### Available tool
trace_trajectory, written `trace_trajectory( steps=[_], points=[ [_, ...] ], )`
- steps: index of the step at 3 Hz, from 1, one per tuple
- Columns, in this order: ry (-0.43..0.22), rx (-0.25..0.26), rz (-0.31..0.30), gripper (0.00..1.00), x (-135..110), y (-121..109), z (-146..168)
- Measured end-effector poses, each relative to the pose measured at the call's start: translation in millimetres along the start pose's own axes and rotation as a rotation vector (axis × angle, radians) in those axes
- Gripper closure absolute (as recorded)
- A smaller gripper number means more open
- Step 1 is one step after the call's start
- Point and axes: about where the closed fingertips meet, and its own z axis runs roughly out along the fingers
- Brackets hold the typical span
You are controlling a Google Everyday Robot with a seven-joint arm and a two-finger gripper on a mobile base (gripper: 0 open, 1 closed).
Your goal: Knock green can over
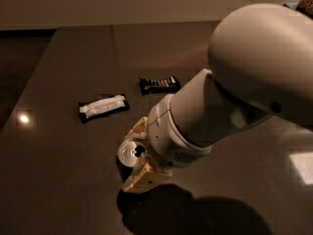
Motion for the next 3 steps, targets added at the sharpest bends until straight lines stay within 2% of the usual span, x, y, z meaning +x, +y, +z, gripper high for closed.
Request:
trace_trajectory(
  steps=[1,2,3],
  points=[
    [0.086,0.023,0.017,0.92,7,-15,-14],
    [0.223,0.022,0.047,1.0,20,-38,-34],
    [0.351,0.007,0.062,1.0,38,-53,-49]
  ],
)
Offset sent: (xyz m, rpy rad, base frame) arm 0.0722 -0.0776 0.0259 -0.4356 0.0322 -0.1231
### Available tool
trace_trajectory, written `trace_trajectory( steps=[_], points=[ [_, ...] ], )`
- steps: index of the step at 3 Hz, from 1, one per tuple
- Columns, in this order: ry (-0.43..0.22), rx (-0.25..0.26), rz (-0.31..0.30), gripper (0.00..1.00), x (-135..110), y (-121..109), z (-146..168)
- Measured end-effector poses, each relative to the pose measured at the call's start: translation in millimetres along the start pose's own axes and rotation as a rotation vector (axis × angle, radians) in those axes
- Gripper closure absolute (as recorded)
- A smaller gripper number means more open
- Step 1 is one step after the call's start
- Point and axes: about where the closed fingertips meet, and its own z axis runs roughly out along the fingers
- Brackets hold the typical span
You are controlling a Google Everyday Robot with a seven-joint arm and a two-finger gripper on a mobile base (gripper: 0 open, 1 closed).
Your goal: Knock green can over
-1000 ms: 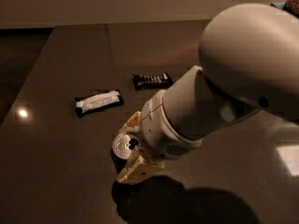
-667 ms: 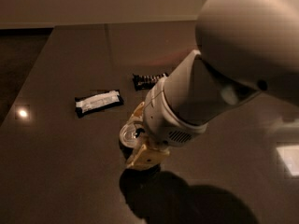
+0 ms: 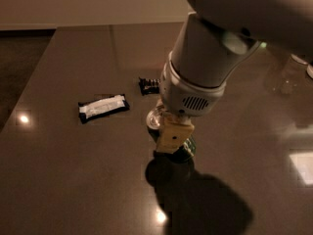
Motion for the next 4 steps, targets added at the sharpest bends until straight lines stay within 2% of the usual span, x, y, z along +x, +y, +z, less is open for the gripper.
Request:
trace_trajectory(
  steps=[2,3,4],
  points=[
    [0.144,-0.031,-0.004,1.0,16,-5,5],
    [0.192,-0.057,-0.011,0.85,19,-5,16],
    [0.224,-0.075,-0.024,0.62,19,-3,26]
  ],
)
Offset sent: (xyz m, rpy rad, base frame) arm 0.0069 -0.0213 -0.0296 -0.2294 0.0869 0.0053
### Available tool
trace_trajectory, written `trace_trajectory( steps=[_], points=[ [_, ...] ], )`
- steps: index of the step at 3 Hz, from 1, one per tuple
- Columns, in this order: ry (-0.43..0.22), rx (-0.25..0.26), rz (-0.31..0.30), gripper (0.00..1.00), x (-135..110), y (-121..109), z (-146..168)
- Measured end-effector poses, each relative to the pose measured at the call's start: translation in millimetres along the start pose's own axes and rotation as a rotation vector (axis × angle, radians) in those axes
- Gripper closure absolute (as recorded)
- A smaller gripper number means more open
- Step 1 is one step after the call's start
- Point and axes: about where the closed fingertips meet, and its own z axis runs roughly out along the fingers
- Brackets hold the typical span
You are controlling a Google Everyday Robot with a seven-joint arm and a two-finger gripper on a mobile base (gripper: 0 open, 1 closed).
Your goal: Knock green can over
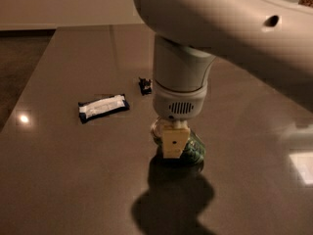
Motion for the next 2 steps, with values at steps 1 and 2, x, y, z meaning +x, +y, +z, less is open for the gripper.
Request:
trace_trajectory(
  steps=[1,2],
  points=[
    [0.014,-0.009,-0.01,0.39,-3.6,3.7,7.5],
    [0.021,-0.013,-0.015,0.16,-5.6,8.2,13.7]
  ],
)
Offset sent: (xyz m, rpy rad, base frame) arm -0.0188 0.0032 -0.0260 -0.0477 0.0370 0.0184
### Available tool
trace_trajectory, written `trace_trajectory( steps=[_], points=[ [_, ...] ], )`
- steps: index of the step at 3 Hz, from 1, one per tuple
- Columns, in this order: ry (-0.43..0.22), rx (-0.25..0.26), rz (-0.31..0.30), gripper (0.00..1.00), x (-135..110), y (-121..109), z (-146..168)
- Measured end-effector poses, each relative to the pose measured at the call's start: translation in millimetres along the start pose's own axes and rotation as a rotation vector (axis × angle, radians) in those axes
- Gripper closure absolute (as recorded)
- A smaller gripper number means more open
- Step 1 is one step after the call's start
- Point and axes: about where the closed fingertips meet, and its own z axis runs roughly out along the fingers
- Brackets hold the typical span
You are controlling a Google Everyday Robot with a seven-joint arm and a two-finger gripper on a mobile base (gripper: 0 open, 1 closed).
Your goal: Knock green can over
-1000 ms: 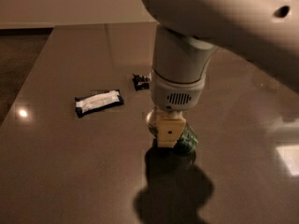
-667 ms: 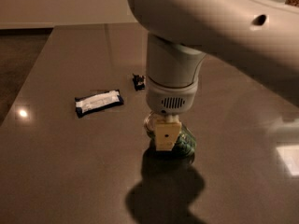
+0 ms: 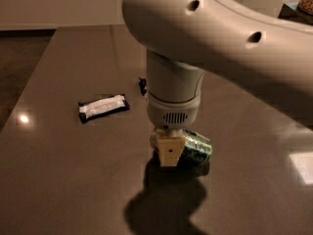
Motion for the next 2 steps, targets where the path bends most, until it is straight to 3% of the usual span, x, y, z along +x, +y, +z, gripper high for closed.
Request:
trace_trajectory(
  steps=[1,2],
  points=[
    [-0.007,0.0,0.003,0.0,-1.2,4.8,5.8],
    [-0.007,0.0,0.003,0.0,-1.2,4.7,5.8]
  ],
)
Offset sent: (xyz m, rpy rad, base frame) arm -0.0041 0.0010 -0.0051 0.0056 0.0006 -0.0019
